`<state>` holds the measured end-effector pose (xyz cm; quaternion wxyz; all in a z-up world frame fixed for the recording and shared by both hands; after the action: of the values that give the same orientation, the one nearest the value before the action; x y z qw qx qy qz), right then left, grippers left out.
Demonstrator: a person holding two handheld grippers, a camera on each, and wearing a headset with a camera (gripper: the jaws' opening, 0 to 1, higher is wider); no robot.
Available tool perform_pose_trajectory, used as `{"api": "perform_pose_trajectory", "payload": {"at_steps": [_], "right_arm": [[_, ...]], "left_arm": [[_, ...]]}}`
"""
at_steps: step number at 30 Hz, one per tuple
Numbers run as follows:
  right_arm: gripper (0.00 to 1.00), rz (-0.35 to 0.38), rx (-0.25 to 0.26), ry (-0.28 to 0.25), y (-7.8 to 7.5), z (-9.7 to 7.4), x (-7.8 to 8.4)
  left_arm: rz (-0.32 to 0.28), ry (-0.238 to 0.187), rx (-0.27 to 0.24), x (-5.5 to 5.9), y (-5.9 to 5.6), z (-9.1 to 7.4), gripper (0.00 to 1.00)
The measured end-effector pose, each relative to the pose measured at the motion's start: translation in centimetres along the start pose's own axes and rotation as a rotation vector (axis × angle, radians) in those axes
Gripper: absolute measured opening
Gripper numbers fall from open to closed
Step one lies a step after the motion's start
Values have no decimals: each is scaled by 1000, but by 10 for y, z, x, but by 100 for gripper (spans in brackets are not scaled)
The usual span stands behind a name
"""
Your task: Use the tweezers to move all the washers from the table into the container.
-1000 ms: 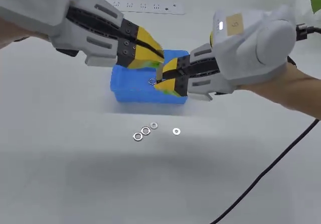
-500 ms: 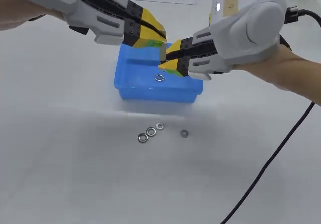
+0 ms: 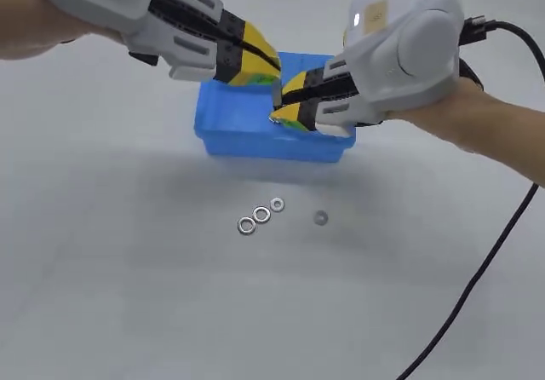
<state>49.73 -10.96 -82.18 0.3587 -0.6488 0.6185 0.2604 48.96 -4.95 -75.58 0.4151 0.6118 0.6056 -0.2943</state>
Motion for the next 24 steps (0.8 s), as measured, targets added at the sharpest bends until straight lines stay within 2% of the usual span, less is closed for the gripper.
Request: {"api": "perform_pose_trajectory", "payload": {"at_steps": [7,16,24], "right_arm": [[11,10,11,-3,1,-2,-1],[12,-11,24,-17,8,-15,-15],[12,-50,55,-45,22,-43,-34]], "left_arm": [[1,-5,-3,-2,0,0,5],[20,-16,1,-19,-8,-6,5],[76,-21,1,-49,-26,-18,5]]}}
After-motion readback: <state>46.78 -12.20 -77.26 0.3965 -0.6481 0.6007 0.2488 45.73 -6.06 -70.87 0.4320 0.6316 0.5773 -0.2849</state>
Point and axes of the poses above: the centre of the closed fingertips' face, and the gripper's own axes: z roughly forward along the fingers, y roughly to its left, x roughly out of its underside, the point moved 5 cm from there along -z, roughly backward along the fingers, and after that the axes turned 1 degree about -x, right-handed, at the moved point
